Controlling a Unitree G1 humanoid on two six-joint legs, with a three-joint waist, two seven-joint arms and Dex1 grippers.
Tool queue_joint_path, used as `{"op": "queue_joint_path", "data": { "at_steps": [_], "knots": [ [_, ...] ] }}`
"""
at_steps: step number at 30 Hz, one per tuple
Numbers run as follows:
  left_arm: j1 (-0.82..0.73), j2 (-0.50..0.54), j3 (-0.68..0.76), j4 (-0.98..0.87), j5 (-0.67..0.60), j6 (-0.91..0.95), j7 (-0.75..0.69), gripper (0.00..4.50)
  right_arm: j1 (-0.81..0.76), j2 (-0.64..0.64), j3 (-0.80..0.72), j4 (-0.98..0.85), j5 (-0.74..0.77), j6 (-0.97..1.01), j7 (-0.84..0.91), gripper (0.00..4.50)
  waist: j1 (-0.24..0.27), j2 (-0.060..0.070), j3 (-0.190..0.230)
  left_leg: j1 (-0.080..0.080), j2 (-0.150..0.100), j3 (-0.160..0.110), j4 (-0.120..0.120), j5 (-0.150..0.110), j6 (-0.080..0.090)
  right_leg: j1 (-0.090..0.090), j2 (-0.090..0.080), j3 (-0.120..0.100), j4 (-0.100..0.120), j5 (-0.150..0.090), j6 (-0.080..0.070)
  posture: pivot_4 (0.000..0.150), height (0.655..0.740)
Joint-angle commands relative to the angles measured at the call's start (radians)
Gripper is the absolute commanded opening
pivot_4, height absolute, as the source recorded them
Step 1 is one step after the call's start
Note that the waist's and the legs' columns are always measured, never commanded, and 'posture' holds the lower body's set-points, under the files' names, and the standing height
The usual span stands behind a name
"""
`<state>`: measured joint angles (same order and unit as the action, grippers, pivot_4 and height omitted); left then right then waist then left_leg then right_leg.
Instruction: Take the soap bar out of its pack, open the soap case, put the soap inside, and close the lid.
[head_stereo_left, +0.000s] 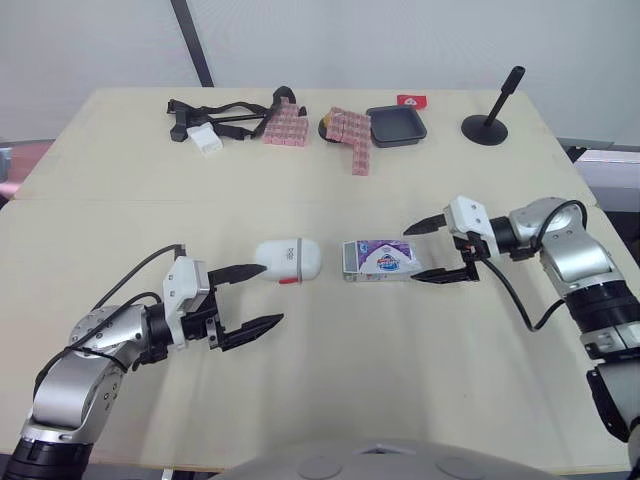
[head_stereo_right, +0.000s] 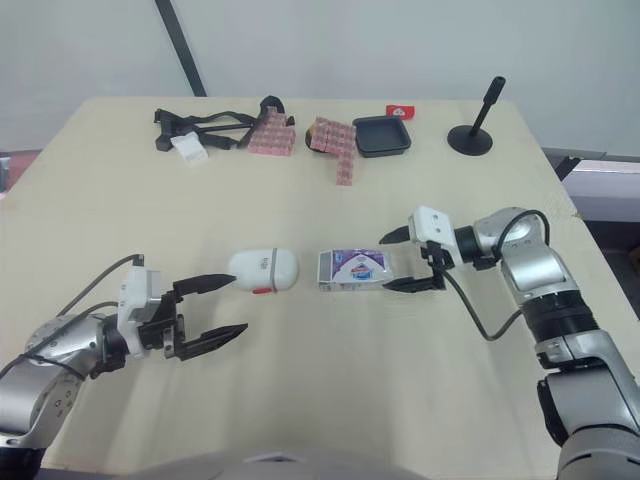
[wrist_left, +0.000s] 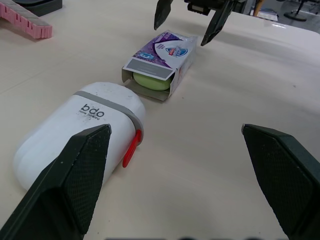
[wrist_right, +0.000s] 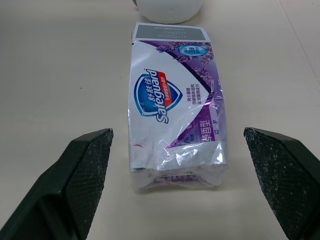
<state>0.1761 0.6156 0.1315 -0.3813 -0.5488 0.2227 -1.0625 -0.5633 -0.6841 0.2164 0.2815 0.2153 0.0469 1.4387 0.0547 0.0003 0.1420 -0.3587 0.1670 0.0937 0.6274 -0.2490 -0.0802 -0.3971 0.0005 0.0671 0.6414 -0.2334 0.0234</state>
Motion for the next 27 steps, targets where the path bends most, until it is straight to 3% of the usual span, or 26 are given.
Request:
{"op": "queue_joint_path", "data": {
  "at_steps": [1,27],
  "knots": [
    [-0.013,-0.002,-0.011,-0.045,-0.019,0.010,0.018,4.49,-0.004,0.011,-0.011,0.011,-0.010,-0.022,-0.013,4.50,0.000,0.000,0.000,0.000,0.000,0.000,0.000,0.000,0.000,0.000,0.000,0.000,0.000,0.000,0.000,0.150,0.7400],
    [-0.021,-0.008,-0.035,-0.073,-0.043,0.038,0.066,4.49,-0.007,0.079,-0.002,0.122,-0.052,-0.109,-0.043,4.50,-0.001,0.000,0.000,0.000,-0.002,0.000,0.001,0.001,-0.001,0.000,0.001,0.000,0.002,0.000,0.000,0.150,0.7400]
  ]
}}
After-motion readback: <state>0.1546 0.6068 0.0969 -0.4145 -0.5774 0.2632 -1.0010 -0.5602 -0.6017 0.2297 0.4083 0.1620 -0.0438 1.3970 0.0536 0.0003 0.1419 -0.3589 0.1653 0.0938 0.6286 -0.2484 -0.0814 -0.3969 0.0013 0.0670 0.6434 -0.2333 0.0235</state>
